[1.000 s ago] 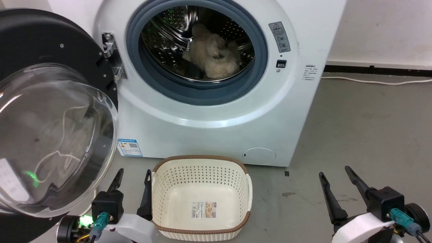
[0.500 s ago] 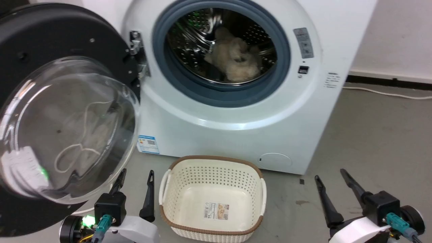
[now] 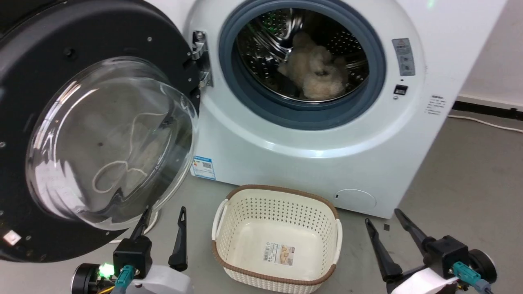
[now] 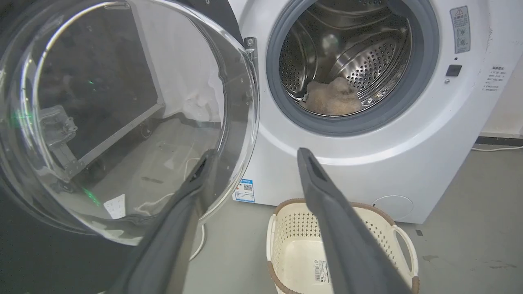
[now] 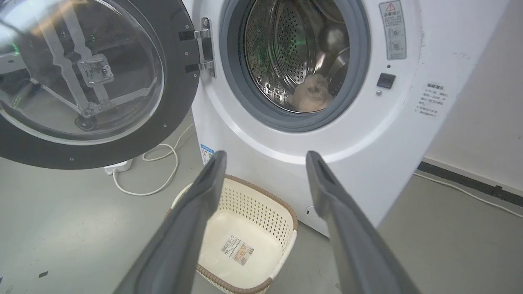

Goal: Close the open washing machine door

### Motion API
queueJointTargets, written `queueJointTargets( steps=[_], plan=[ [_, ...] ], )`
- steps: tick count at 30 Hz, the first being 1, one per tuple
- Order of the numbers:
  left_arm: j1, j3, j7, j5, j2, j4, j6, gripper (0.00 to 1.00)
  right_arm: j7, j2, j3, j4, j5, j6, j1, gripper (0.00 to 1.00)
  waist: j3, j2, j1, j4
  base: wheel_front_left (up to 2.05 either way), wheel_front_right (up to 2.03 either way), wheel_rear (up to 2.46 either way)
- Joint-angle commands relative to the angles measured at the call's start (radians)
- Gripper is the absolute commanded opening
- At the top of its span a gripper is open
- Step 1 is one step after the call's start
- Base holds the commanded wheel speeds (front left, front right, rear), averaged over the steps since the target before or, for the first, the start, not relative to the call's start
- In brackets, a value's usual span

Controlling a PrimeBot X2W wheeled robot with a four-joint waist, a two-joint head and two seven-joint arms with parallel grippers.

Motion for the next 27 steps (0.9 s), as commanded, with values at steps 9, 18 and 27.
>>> queueJointTargets(
  steps=[9, 18, 27],
  plan=[
    [0.029, -0.005, -0.031, -0.006, 0.006, -0.013, 0.017, 1.00, -0.031, -0.015, 0.057, 0.029, 0.026, 0.000, -0.032, 1.00, 0.003, 0.0000, 0.0000, 0.053, 0.00, 0.00, 0.00],
    [0.042, -0.006, -0.054, -0.007, 0.007, -0.023, 0.028, 1.00, -0.054, -0.022, 0.094, 0.048, 0.042, 0.000, -0.040, 1.00, 0.000, 0.0000, 0.0000, 0.096, 0.00, 0.00, 0.00],
    [0.056, -0.005, -0.073, -0.008, 0.009, -0.035, 0.038, 1.00, -0.073, -0.030, 0.121, 0.061, 0.056, 0.000, -0.045, 1.00, -0.002, 0.0000, 0.0000, 0.133, 0.00, 0.00, 0.00]
  ],
)
